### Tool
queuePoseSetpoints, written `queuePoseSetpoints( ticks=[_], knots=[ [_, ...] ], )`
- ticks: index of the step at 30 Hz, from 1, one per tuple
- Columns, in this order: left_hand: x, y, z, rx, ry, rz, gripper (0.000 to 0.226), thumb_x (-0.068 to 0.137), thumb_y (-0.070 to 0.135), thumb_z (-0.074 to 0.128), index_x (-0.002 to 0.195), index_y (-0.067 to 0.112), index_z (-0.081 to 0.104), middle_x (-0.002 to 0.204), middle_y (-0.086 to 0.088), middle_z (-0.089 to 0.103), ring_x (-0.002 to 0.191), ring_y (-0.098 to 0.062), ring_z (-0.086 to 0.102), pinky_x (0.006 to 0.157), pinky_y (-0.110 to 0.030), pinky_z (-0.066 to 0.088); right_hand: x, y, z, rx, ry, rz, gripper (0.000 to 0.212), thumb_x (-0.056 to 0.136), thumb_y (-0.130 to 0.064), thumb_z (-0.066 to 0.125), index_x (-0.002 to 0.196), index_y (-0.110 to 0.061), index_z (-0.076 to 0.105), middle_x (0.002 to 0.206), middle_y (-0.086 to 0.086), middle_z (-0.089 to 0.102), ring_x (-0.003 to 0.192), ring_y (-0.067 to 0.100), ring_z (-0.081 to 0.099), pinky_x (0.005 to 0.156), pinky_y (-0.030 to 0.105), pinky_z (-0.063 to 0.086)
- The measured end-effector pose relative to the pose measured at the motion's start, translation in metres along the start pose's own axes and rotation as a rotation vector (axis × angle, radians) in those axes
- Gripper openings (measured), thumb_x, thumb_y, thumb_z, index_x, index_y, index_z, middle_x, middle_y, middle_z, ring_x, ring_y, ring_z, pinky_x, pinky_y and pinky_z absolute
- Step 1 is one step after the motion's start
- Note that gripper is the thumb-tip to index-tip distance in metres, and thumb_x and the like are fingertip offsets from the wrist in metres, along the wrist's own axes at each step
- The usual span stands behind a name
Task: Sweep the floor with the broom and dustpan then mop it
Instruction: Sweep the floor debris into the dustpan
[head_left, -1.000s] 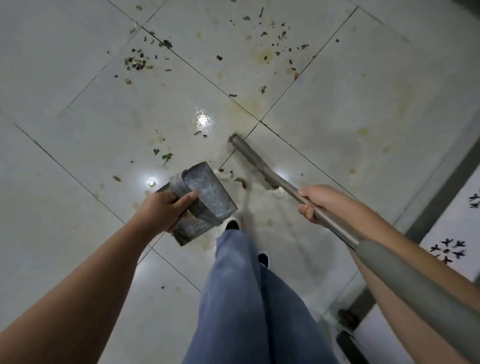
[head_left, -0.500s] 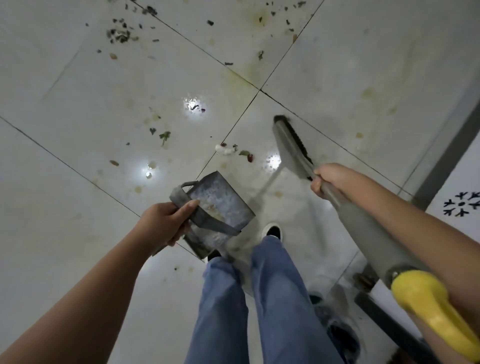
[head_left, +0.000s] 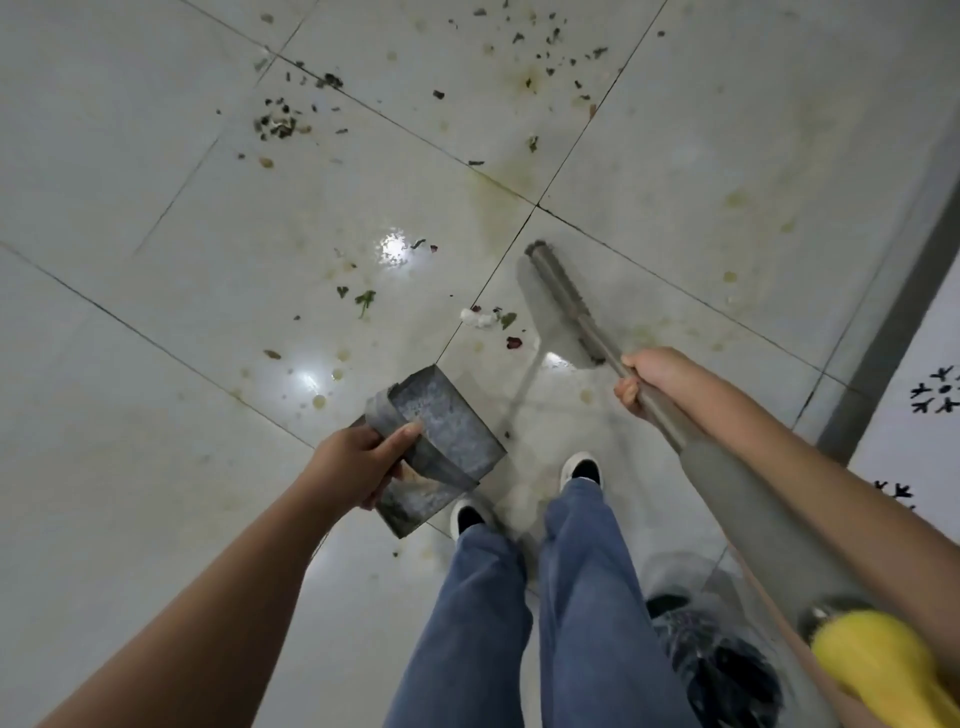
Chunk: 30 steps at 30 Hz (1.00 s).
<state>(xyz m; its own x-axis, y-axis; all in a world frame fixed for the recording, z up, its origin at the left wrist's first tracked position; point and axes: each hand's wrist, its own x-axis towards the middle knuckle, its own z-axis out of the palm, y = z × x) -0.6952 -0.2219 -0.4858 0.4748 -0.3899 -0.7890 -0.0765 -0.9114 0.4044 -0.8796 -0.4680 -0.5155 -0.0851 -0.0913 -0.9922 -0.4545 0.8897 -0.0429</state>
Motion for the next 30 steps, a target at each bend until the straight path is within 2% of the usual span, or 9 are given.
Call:
queuePoseSetpoints(
  ticks=[4,6,8,10,15,18,21,24,30],
  knots=[
    [-0.001,-0.019,-0.011,-0.002,0.009,0.022,0.052,0.084,0.053,0.052,0.053,0.011,0.058,0.035,0.002,0.05,0.029,-0.008,0.043,0.045,-0.014,0.043,0.018,0.003,0.044,-0.048,-0.015,-0.105,0.037,0.101,-0.008,0.027,0.065,-0.01,0.035,0.066,0.002,0.039,0.025,0.004,0.044,0.034,0.016,0.038],
    [-0.002,-0.028,-0.016,0.005,0.022,0.01,0.053,0.084,0.054,0.051,0.053,0.011,0.057,0.035,0.003,0.05,0.03,-0.007,0.044,0.05,-0.02,0.042,0.021,0.013,0.064,-0.139,-0.114,-0.081,0.038,0.1,-0.007,0.028,0.063,-0.009,0.035,0.054,0.004,0.043,0.02,0.004,0.04,0.034,0.018,0.038],
    [-0.002,-0.034,-0.021,0.01,0.04,-0.004,0.053,0.085,0.054,0.05,0.054,0.011,0.057,0.033,0.003,0.049,0.03,-0.006,0.044,0.051,-0.02,0.04,0.021,0.017,0.073,-0.043,-0.21,0.03,0.037,0.101,-0.016,0.028,0.065,-0.011,0.035,0.035,0.003,0.039,0.017,0.005,0.036,0.025,0.012,0.031],
    [-0.002,-0.04,-0.028,-0.008,0.057,-0.016,0.054,0.084,0.055,0.051,0.054,0.011,0.056,0.033,0.003,0.049,0.029,-0.007,0.044,0.05,-0.02,0.039,0.02,0.021,0.08,0.016,-0.283,0.105,0.037,0.102,-0.025,0.031,0.068,-0.01,0.037,0.032,0.001,0.036,0.017,0.006,0.035,0.022,0.012,0.029],
    [-0.011,-0.051,-0.041,-0.064,0.071,-0.058,0.051,0.085,0.052,0.053,0.062,0.007,0.06,0.037,0.003,0.051,0.026,-0.005,0.042,0.034,-0.012,0.035,0.0,0.035,0.08,0.073,-0.245,0.082,0.029,0.1,-0.028,0.036,0.077,-0.01,0.041,0.038,-0.001,0.034,0.019,0.004,0.032,0.021,0.011,0.026],
    [-0.012,-0.057,-0.047,-0.096,0.08,-0.072,0.049,0.086,0.049,0.054,0.059,0.009,0.058,0.043,0.0,0.052,0.027,-0.003,0.042,0.038,-0.013,0.039,-0.001,0.043,0.08,0.138,-0.214,0.076,0.034,0.1,-0.026,0.032,0.069,-0.011,0.035,0.035,0.002,0.037,0.017,0.006,0.034,0.022,0.013,0.028],
    [-0.015,-0.064,-0.047,-0.112,0.08,-0.088,0.047,0.087,0.047,0.054,0.059,0.009,0.057,0.045,0.0,0.052,0.027,-0.002,0.043,0.038,-0.012,0.04,0.01,0.048,0.093,-0.001,-0.059,-0.077,0.036,0.102,-0.018,0.03,0.067,-0.013,0.035,0.045,0.001,0.047,0.021,0.002,0.041,0.028,0.012,0.033],
    [-0.016,-0.071,-0.042,-0.11,0.095,-0.094,0.046,0.087,0.046,0.053,0.057,0.012,0.054,0.044,0.003,0.05,0.027,-0.003,0.045,0.033,-0.008,0.036,0.013,0.05,0.105,0.071,-0.104,0.039,0.041,0.102,-0.017,0.028,0.061,-0.013,0.03,0.021,0.004,0.032,0.013,0.009,0.031,0.023,0.014,0.025],
    [-0.021,-0.082,-0.031,-0.158,0.059,-0.106,0.048,0.086,0.048,0.054,0.056,0.01,0.055,0.037,0.005,0.049,0.026,-0.003,0.042,0.034,-0.011,0.036,-0.002,0.064,0.08,0.239,-0.292,0.085,0.028,0.102,-0.021,0.029,0.08,-0.006,0.039,0.033,0.001,0.034,0.018,0.003,0.032,0.022,0.01,0.027]
  ],
)
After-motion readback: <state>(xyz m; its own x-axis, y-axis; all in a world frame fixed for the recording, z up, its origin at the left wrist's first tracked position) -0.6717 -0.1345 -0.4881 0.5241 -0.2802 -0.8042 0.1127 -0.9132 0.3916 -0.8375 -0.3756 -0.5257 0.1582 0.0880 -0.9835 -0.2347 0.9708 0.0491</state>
